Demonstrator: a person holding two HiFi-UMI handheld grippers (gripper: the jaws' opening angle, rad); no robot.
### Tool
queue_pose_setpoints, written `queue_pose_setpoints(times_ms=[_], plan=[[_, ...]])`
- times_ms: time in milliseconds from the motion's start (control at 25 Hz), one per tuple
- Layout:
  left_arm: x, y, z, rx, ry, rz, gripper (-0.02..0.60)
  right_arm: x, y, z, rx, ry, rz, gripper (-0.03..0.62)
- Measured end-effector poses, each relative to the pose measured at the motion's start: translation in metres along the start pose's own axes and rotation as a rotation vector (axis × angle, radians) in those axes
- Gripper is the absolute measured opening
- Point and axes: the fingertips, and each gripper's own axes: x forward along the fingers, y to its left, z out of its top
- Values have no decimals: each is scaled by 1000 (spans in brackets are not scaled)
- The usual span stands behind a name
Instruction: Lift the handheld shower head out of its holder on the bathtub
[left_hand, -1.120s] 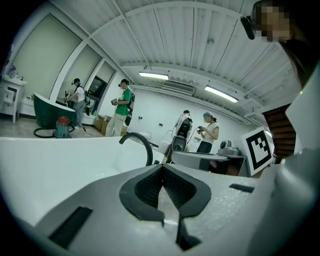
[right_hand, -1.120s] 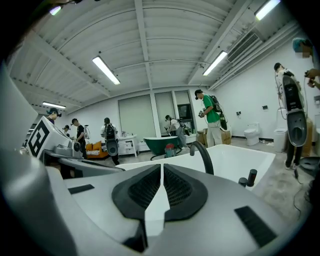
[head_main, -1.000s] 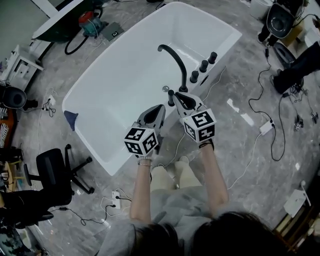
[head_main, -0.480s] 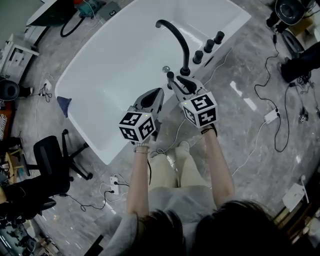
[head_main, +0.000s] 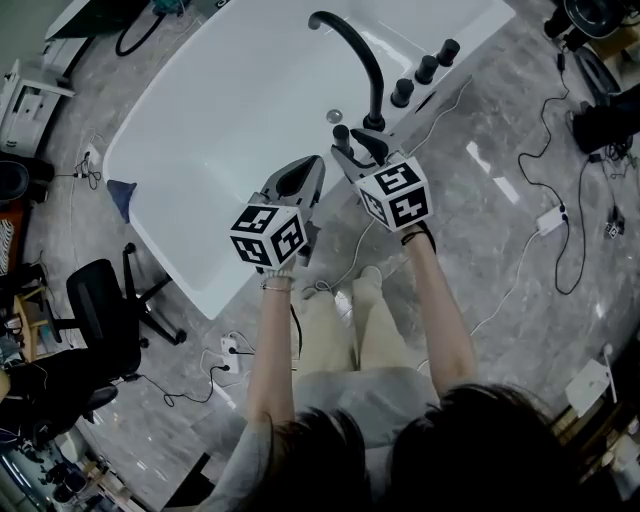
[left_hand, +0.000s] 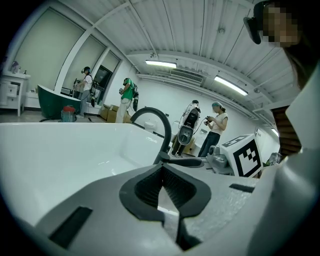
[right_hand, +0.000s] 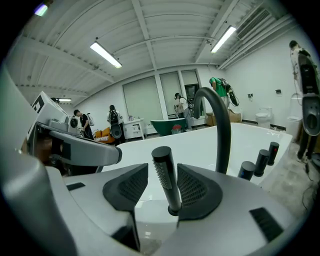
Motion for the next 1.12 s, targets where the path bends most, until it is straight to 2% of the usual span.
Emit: queue_pose_setpoints(times_ms=[600, 840, 1120], plan=[[28, 36, -47, -2, 42, 21, 5, 54, -13, -44, -12, 17, 14, 172], [29, 45, -54, 5, 42, 25, 5, 63, -18, -52, 1, 6, -19, 172], [29, 48, -56, -3, 38, 22, 5, 65, -21, -55, -67, 37, -51, 137]])
